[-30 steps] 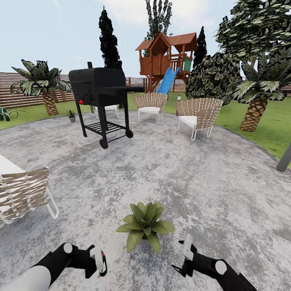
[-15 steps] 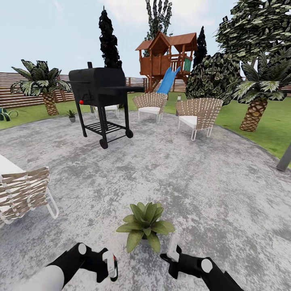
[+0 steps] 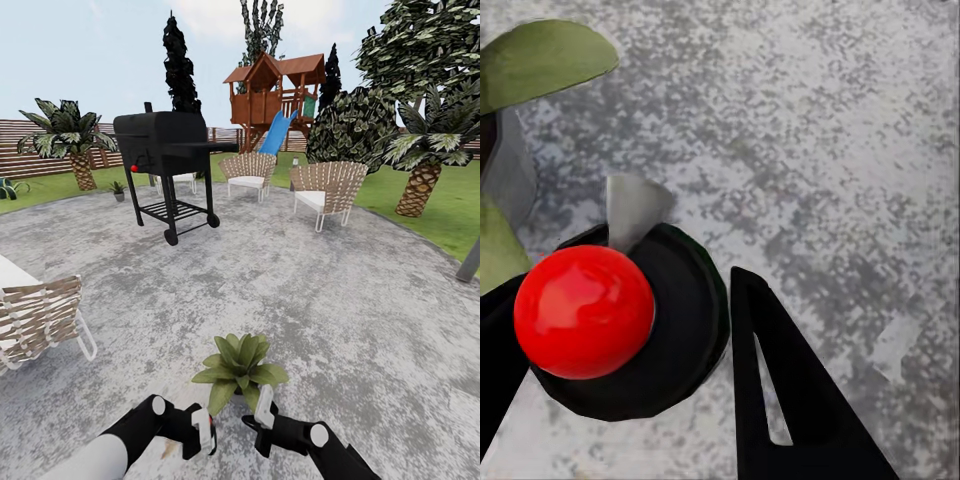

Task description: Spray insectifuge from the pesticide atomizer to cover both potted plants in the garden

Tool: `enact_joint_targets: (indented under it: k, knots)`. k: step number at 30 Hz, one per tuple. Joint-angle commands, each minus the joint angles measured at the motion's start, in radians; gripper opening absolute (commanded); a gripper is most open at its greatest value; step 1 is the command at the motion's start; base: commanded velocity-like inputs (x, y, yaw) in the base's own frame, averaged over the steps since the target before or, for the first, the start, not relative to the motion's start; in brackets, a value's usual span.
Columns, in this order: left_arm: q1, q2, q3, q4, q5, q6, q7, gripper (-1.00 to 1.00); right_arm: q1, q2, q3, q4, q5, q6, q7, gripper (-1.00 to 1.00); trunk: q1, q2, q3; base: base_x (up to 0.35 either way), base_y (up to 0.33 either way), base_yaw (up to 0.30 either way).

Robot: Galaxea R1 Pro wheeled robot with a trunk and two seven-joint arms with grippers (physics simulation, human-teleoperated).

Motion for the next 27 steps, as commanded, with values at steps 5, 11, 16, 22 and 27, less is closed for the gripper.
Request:
enact_joint_targets:
  k: [5, 11, 16, 22, 27]
  knots:
    - [0.0, -0.013, 0.003, -0.02, -0.011, -0.007, 0.013, -1.0, -0.002, 0.002, -0.001, -0.001, 0.008, -0.005, -0.001, -1.0, 0.0, 0.0, -0.001, 0.0, 0.0, 0.0]
    - [0.001, -0.019, 0.004, -0.021, -0.009, -0.008, 0.046, -1.0, -0.003, 0.021, -0.001, 0.001, 0.008, -0.005, -0.001, -1.0, 0.0, 0.0, -0.001, 0.0, 0.0, 0.0]
    - [0.003, -0.032, 0.004, -0.021, -0.008, -0.01, 0.047, -1.0, -0.003, 0.025, -0.001, 0.001, 0.009, -0.005, -0.001, -1.0, 0.0, 0.0, -0.001, 0.0, 0.0, 0.0]
    - [0.005, -0.045, 0.003, -0.021, -0.007, -0.018, 0.047, -1.0, -0.003, 0.025, -0.001, 0.001, 0.009, -0.005, -0.001, -1.0, 0.0, 0.0, -0.001, 0.0, 0.0, 0.0]
    - [0.005, -0.057, 0.003, -0.021, -0.006, -0.023, 0.046, -1.0, -0.003, 0.025, -0.001, 0.001, 0.009, -0.005, -0.001, -1.0, 0.0, 0.0, -0.001, 0.0, 0.0, 0.0]
